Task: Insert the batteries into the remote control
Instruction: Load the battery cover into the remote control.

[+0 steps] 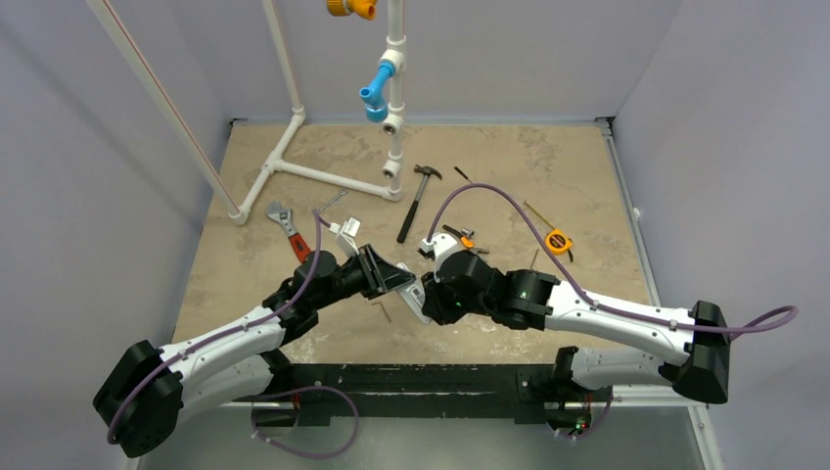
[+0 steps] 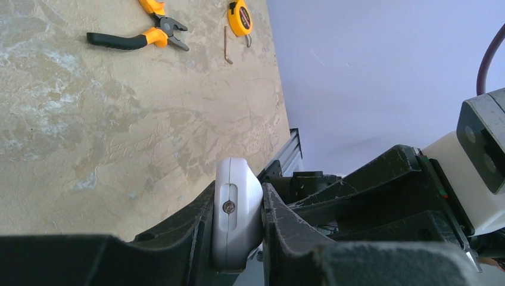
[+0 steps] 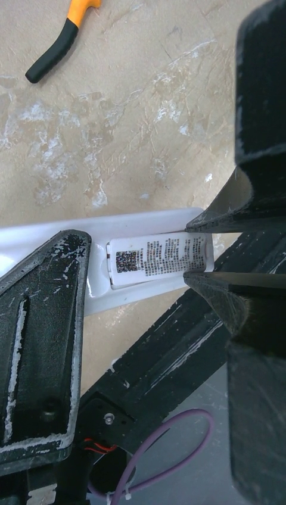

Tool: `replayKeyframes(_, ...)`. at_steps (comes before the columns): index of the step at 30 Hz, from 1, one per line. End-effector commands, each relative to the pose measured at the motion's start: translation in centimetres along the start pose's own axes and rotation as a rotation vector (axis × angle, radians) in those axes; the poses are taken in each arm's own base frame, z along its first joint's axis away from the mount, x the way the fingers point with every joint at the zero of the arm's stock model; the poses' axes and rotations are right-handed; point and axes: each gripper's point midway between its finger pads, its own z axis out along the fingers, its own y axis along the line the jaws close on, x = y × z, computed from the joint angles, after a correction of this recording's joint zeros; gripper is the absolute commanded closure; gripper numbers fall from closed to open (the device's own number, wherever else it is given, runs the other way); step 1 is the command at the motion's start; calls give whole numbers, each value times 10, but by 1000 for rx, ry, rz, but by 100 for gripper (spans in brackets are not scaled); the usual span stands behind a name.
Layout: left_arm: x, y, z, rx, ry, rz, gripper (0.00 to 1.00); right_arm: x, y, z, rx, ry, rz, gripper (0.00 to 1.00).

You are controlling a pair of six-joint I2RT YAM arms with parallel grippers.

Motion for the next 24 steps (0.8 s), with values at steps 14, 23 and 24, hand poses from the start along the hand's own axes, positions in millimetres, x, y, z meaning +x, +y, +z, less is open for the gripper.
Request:
replayKeyframes(14, -3, -22, -4, 118, -17, 33, 100, -35, 12, -5, -16, -106, 1, 85)
replayKeyframes(23, -1, -25, -4, 136, -11, 30, 100, -40, 17, -4, -33, -103, -10, 78)
replayKeyframes(24, -1, -25, -4, 137, -11, 30, 100, -40, 18, -3, -36, -101, -12, 76)
